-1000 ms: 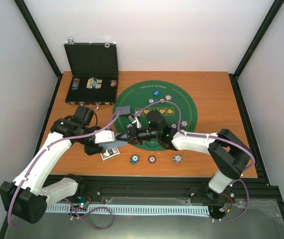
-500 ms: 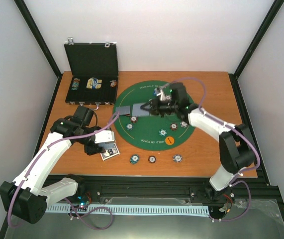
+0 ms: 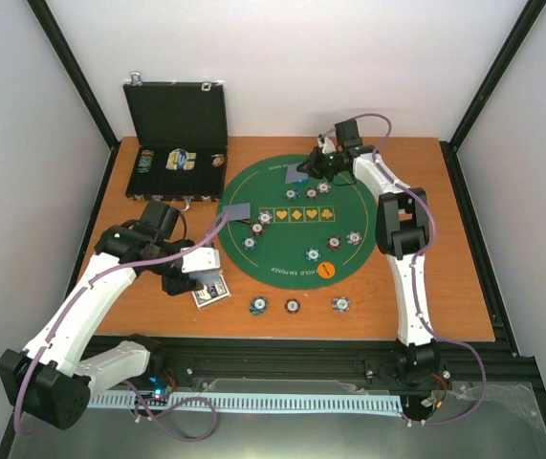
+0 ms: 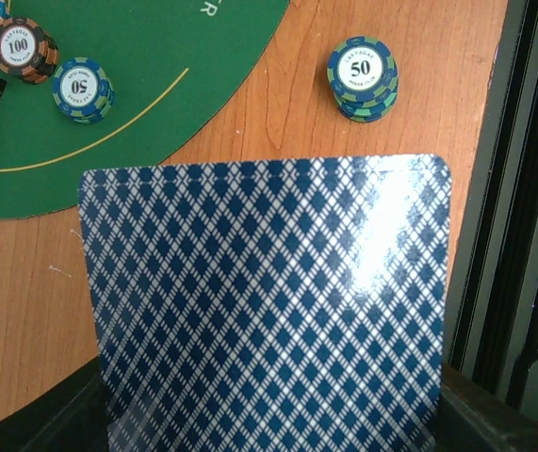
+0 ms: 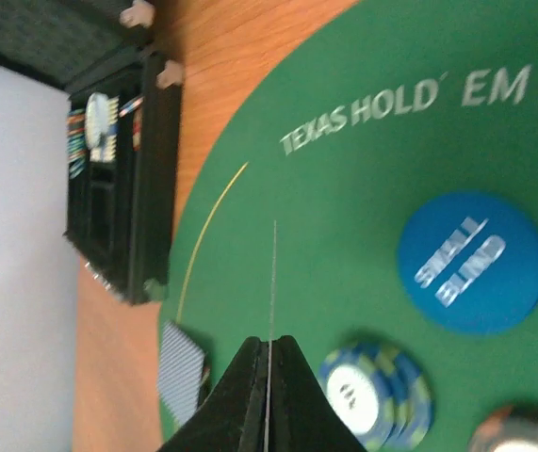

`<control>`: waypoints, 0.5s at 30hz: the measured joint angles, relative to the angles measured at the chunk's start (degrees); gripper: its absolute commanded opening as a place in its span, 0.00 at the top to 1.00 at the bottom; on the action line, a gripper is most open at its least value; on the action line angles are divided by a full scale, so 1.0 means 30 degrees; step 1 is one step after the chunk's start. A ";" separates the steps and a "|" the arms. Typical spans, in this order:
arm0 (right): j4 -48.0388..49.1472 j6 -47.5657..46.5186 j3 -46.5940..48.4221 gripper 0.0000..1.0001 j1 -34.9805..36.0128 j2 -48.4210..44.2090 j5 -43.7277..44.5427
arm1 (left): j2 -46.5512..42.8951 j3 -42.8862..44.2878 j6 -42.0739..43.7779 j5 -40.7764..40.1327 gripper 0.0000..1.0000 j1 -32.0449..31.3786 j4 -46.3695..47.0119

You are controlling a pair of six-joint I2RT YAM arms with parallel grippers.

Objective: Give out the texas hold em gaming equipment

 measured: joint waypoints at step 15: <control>-0.3920 -0.1071 0.5348 0.47 -0.0721 0.3512 0.2390 | 0.0095 0.0153 -0.0197 0.0015 0.82 0.0000 -0.0044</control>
